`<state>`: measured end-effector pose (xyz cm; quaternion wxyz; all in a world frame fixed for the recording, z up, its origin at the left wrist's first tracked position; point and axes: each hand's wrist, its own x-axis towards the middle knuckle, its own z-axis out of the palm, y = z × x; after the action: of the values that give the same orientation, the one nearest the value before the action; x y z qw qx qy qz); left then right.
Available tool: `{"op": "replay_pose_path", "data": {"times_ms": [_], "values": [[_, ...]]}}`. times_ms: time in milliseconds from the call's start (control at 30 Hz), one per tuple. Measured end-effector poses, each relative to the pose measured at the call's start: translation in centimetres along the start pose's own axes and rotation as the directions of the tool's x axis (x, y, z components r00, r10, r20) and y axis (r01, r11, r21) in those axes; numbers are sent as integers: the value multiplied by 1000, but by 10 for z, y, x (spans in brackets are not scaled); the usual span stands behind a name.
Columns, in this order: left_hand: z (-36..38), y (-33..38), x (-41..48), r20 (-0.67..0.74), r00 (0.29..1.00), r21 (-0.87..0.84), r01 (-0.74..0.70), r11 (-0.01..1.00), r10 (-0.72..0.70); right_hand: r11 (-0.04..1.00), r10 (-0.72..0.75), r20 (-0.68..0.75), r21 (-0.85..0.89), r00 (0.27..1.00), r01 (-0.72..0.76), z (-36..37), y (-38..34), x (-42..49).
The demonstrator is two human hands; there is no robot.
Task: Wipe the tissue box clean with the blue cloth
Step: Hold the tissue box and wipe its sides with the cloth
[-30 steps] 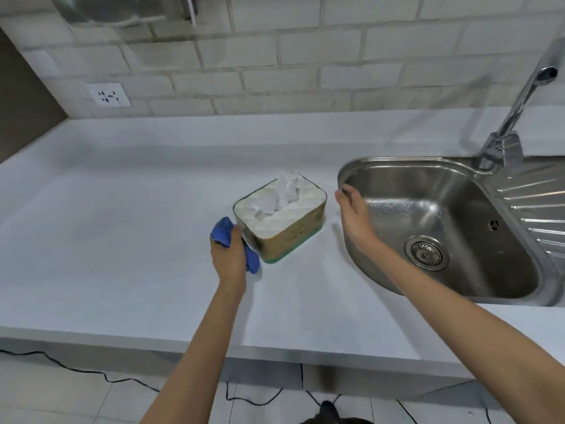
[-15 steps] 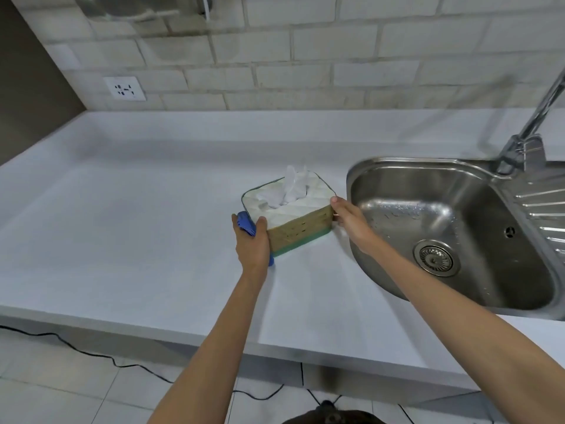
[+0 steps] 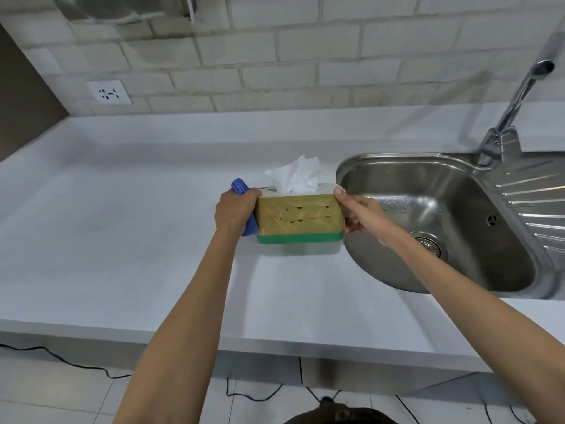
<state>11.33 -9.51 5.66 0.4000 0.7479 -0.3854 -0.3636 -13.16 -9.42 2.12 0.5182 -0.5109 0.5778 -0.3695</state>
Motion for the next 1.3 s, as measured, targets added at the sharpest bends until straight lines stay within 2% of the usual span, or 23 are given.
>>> {"op": "replay_pose_path", "data": {"times_ms": [400, 567, 667, 800, 933, 1100, 1233, 1300], "values": [[0, 17, 15, 71, 997, 98, 6, 995, -13, 991, -19, 9, 131, 1000, 18, 5, 2, 23], [2, 23, 19, 77, 997, 132, -6, 991, -4, 994, -29, -38, 109, 999, 33, 7, 4, 36], [8, 21, 18, 66, 997, 124, -49, 991, 41, 987, -18, 22, 163, 1000, 14, 7, 7, 42], [20, 12, 10, 21, 992, 30, -128, 991, 127, 981, -42, 142, 196, 989, 13, 8, 4, 41], [30, 0, -1, -42, 985, -136, -170, 976, 166, 974, -4, 195, 224, 981, -41, 5, 5, 46], [36, -11, -13, -55, 968, -370, -248, 895, 245, 961, 10, 242, 265, 970, -76, 1, 3, 47], [39, -18, -19, -120, 935, -389, -353, 851, 334, 962, 31, 267, 254, 963, -101, 0, 0, 47], [40, -24, -21, -157, 902, -302, -432, 850, 403, 963, 44, 267, 245, 963, -112, 1, -1, 46]]}}
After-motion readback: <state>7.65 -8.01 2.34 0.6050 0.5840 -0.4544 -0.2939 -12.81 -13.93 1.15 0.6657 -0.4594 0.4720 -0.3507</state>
